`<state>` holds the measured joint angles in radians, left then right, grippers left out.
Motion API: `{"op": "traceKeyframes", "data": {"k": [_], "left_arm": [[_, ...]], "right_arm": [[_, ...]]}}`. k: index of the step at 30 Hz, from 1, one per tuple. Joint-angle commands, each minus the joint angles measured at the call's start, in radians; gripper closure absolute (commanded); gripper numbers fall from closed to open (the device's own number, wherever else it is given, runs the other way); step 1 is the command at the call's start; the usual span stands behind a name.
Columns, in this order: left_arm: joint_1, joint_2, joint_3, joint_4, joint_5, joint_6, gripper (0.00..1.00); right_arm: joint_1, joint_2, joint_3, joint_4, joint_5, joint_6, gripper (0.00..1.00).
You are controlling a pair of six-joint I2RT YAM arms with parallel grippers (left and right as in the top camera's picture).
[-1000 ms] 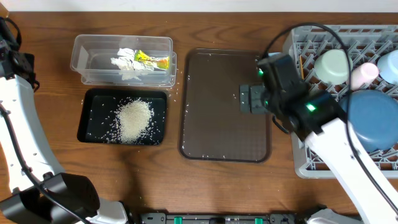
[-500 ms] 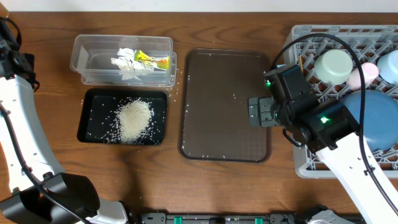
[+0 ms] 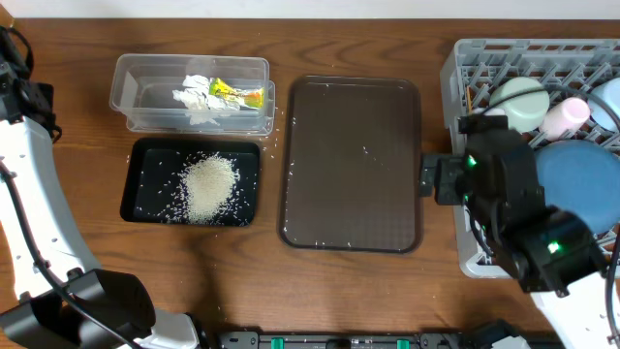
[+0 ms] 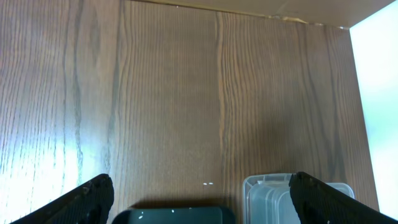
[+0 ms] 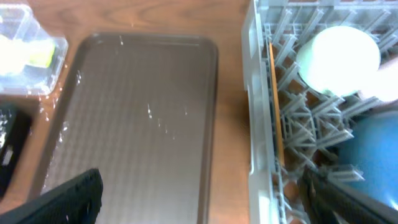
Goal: Sort waste into correct bins and load items into the dishwasher rack
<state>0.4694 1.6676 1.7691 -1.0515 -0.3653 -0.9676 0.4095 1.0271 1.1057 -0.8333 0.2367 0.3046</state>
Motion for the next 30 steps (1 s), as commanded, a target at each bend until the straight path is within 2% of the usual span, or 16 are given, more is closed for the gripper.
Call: {"op": "traceKeyframes", "data": {"k": [1, 5, 10, 14, 20, 26, 30], "left_arm": [[0.002, 0.001, 0.002, -0.006, -0.009, 0.009, 0.08], [0.002, 0.001, 0.002, -0.006, -0.009, 0.009, 0.08], [0.002, 0.001, 0.002, -0.006, -0.009, 0.009, 0.08], [0.002, 0.001, 0.002, -0.006, -0.009, 0.009, 0.08], [0.002, 0.001, 0.002, -0.006, -0.009, 0.009, 0.08], [0.002, 0.001, 0.002, -0.006, -0.009, 0.009, 0.08], [0.002, 0.001, 0.002, -0.006, -0.009, 0.009, 0.08]], "right_arm": [[-0.059, -0.09, -0.201, 0.188, -0.124, -0.139, 0.01], [-0.126, -0.2, -0.457, 0.525, -0.254, -0.211, 0.01], [-0.181, -0.315, -0.731, 0.906, -0.279, -0.22, 0.01], [-0.201, -0.42, -0.899, 1.108, -0.298, -0.266, 0.01], [-0.257, -0.609, -1.036, 1.17, -0.309, -0.267, 0.01], [-0.36, -0.724, -1.099, 1.171, -0.417, -0.269, 0.01], [-0.409, -0.787, -1.101, 1.081, -0.429, -0.269, 0.01]]}}
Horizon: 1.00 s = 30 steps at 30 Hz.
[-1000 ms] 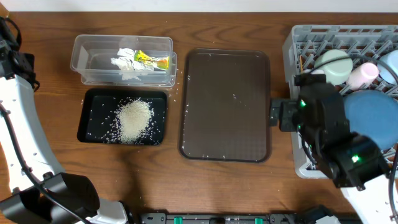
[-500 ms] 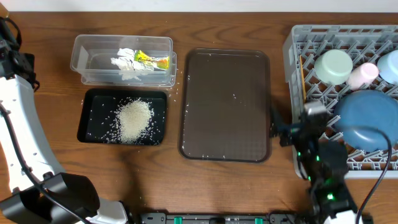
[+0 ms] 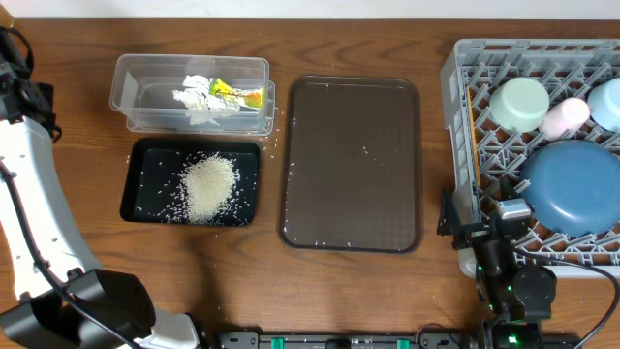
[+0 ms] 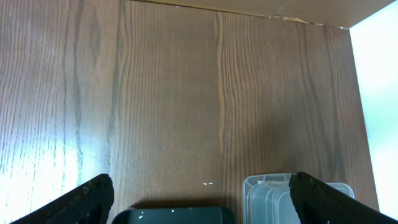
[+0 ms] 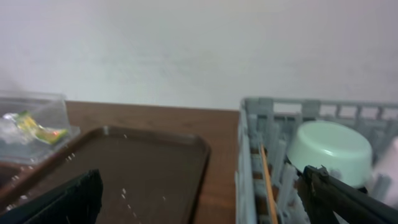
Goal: Sort waste into correct bins and load items into the dishwasher rack
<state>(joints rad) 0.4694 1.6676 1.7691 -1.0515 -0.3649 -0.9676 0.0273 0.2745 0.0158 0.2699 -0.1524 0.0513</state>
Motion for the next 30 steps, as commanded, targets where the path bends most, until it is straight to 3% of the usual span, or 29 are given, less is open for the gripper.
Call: {"op": "traceKeyframes", "data": {"k": [1, 10, 30], "left_arm": [[0.002, 0.001, 0.002, -0.006, -0.009, 0.009, 0.08], [0.002, 0.001, 0.002, -0.006, -0.009, 0.009, 0.08], [0.002, 0.001, 0.002, -0.006, -0.009, 0.009, 0.08]], "right_arm": [[-0.029, -0.049, -0.011, -0.041, -0.024, -0.016, 0.01], [-0.037, -0.261, -0.011, -0.342, 0.096, -0.016, 0.01], [-0.056, -0.268, -0.01, -0.341, 0.1, -0.023, 0.01]]}}
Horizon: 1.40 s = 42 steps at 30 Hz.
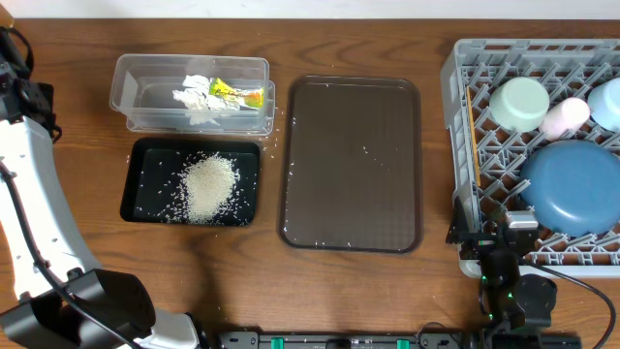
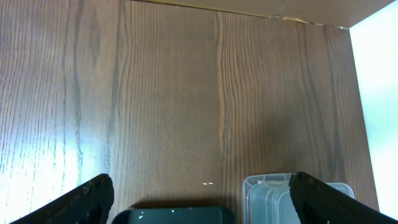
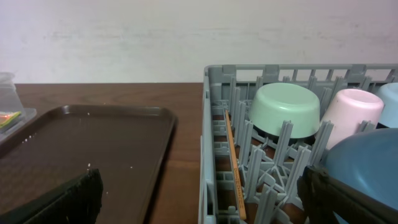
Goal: Sort waste into correct bins and load items into the dishwasher rack
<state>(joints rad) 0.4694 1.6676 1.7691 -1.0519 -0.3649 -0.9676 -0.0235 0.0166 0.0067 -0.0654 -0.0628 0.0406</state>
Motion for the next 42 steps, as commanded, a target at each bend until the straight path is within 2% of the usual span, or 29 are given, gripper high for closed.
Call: {"op": "traceKeyframes", "data": {"k": [1, 20, 26, 28, 30, 32, 36, 42], "left_arm": [[0.002, 0.001, 0.002, -0.006, -0.009, 0.009, 0.08], [0.002, 0.005, 0.002, -0.021, -0.01, 0.027, 0.08], [-0.002, 0.008, 0.001, -0.267, 0.212, 0.05, 0.08], [-0.02, 0.007, -0.013, -0.33, 0.238, 0.05, 0.08], [-0.062, -0.005, -0.057, -0.362, 0.2, 0.051, 0.08], [-0.129, -0.034, -0.143, -0.324, 0.122, 0.051, 0.08], [-0.274, -0.131, -0.375, -0.112, 0.027, 0.071, 0.08], [-0.439, -0.328, -0.718, 0.337, 0.012, 0.246, 0.08]], "right_arm": [[-0.005, -0.01, -0.001, -0.006, 0.01, -0.012, 0.01], [-0.005, -0.01, -0.001, -0.006, 0.01, -0.013, 0.01], [-0.005, -0.01, -0.001, -0.006, 0.01, -0.012, 0.01], [-0.005, -0.01, -0.001, -0.006, 0.01, -0.012, 0.01], [-0.005, -0.01, -0.001, -0.006, 0.01, -0.012, 0.01], [-0.005, -0.01, -0.001, -0.006, 0.01, -0.012, 0.01], [-0.005, -0.01, -0.001, -0.006, 0.01, -0.012, 0.01], [-0.005, -0.01, -0.001, -0.006, 0.01, -0.012, 0.01]]}}
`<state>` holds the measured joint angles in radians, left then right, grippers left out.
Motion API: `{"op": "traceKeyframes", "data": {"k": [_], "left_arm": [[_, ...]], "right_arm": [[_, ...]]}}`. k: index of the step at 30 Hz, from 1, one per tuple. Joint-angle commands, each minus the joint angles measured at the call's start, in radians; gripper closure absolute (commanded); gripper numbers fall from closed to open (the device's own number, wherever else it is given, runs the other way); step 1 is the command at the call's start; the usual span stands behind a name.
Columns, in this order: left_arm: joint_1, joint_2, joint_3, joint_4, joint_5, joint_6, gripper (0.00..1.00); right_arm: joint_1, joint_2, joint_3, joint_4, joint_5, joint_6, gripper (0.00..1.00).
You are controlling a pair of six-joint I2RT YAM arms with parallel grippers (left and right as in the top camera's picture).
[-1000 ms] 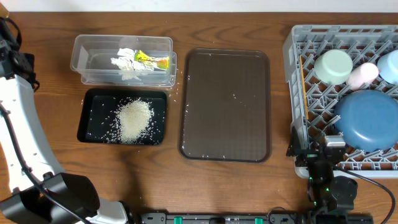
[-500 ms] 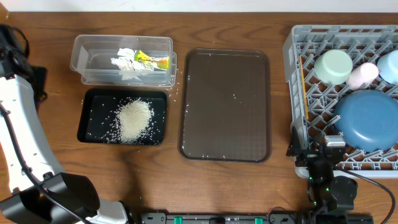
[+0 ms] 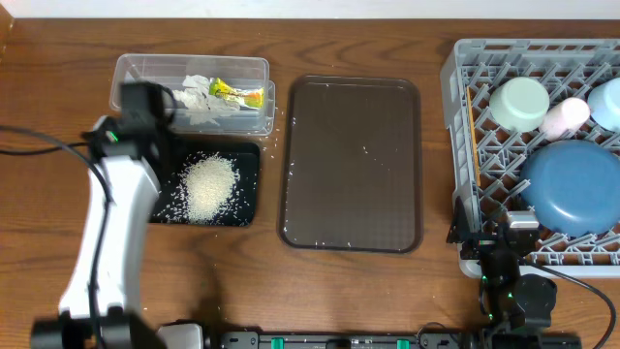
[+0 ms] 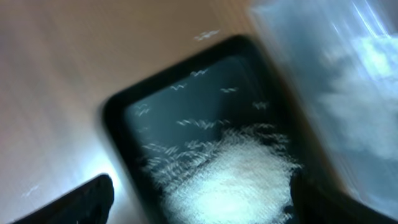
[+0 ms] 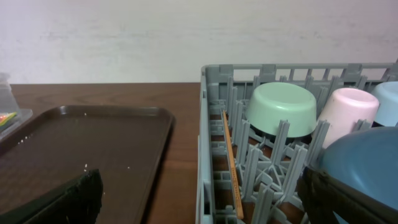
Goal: Sort waste into correct bins and load items into the dishwasher rack
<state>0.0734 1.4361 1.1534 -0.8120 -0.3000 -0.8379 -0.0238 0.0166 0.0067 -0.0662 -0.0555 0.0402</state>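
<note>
My left gripper (image 4: 199,208) hangs open and empty over the black bin (image 3: 254,184) holding a rice pile (image 4: 230,180); the view is blurred. Behind it the clear bin (image 3: 263,89) holds white scraps and a yellow wrapper (image 3: 237,94). The grey dishwasher rack (image 3: 451,68) at the right carries a green bowl (image 5: 283,109), a pink cup (image 5: 354,106), a blue plate (image 3: 572,189) and a chopstick (image 5: 230,162). My right gripper (image 5: 205,208) rests open and empty at the rack's front left corner.
A brown tray (image 3: 351,163) with a few rice grains lies mid-table between the bins and the rack. Stray grains dot the wood beside the bins. My left arm (image 3: 107,242) reaches in from the front left across the black bin's left part.
My left arm has come from the far left edge of the table to above the black bin and clear bin. The right arm has stayed put.
First my right gripper was open over the rack's left side and the tray, the left parked at the far left. Then the right arm stood folded at the table's front by the rack and stayed there. Now the left gripper is over the rice bin.
</note>
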Motion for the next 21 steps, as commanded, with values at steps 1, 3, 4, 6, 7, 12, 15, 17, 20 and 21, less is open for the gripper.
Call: {"op": "traceKeyframes", "data": {"k": [1, 3, 4, 6, 7, 12, 15, 17, 20, 21], "left_arm": [[-0.061, -0.131, -0.156, 0.178, -0.053, 0.159, 0.08], [-0.09, -0.207, -0.273, 0.34, -0.051, 0.266, 0.08], [-0.101, -0.251, -0.331, 0.406, -0.048, 0.319, 0.08], [-0.113, -0.341, -0.44, 0.506, -0.048, 0.368, 0.08], [-0.113, -0.387, -0.489, 0.541, -0.048, 0.376, 0.08], [-0.109, -0.645, -0.706, 0.638, -0.049, 0.42, 0.08], [-0.109, -0.749, -0.776, 0.639, -0.048, 0.419, 0.08], [-0.109, -0.79, -0.799, 0.642, -0.033, 0.419, 0.08], [-0.109, -0.867, -0.835, 0.681, 0.029, 0.461, 0.08], [-0.109, -0.892, -0.849, 0.702, 0.059, 0.494, 0.08]], "right_arm": [[-0.005, -0.01, -0.001, -0.005, 0.003, -0.012, 0.01], [-0.005, -0.01, -0.001, -0.005, 0.003, -0.012, 0.01], [-0.005, -0.01, -0.001, -0.005, 0.003, -0.012, 0.01], [-0.005, -0.01, -0.001, -0.005, 0.003, -0.012, 0.01], [-0.005, -0.01, -0.001, -0.005, 0.003, -0.012, 0.01], [-0.005, -0.01, -0.001, -0.005, 0.003, -0.012, 0.01], [-0.005, -0.01, -0.001, -0.005, 0.003, -0.012, 0.01], [-0.005, -0.01, -0.001, -0.005, 0.003, -0.012, 0.01], [-0.005, -0.01, -0.001, -0.005, 0.003, -0.012, 0.01], [-0.005, -0.01, -0.001, -0.005, 0.003, -0.012, 0.01]]}}
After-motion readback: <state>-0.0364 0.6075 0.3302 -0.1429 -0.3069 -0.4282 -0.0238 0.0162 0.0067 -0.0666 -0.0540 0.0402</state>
